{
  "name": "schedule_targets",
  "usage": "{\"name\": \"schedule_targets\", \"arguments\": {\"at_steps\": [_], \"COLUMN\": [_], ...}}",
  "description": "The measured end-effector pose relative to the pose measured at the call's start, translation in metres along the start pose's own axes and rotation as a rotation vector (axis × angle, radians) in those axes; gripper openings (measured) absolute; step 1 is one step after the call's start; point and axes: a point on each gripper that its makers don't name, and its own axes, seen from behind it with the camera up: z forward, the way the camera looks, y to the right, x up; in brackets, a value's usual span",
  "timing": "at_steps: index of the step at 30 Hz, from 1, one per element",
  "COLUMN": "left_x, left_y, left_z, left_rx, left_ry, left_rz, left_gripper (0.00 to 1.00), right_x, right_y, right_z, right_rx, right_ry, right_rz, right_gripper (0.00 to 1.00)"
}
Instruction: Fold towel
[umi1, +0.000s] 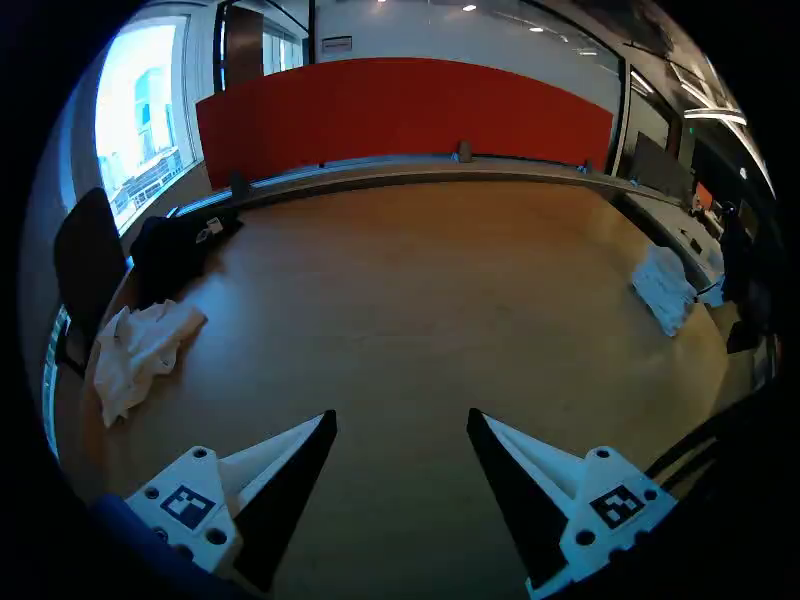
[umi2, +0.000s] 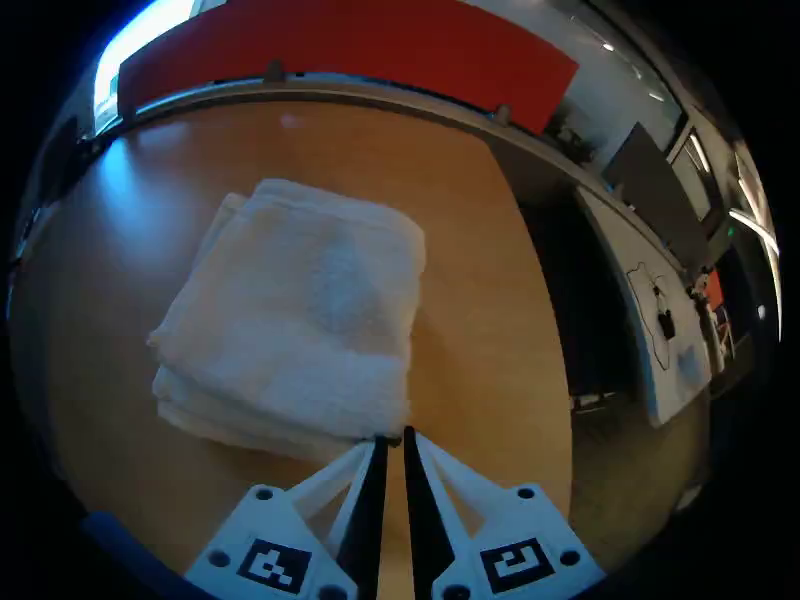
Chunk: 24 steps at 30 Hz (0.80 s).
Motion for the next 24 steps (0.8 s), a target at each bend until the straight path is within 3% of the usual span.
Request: {"name": "schedule_targets", "arguments": {"at_steps": [10, 15, 24], "left_x": [0.002, 0.003, 0.004], "left_y": [-0.001, -0.001, -0.002], "left_z": [-0.001, -0.001, -0.001], "left_rx": [0.001, 0.000, -0.001], "left_ry": [0.005, 0.007, 0.010], "left_rz": [0.001, 0.001, 0.000], "left_gripper": [0.97, 0.97, 0.97], "right_x": [0.003, 0.005, 0.011], "right_y": [0.002, 0.006, 0.005], "right_z": [-0.013, -0.019, -0.028], "right_rx": [-0.010, -0.022, -0.016], "right_ry": [0.030, 0.042, 0.069], "right_rz": [-0.004, -0.004, -0.001], "right_gripper": [0.41, 0.72, 0.74]}}
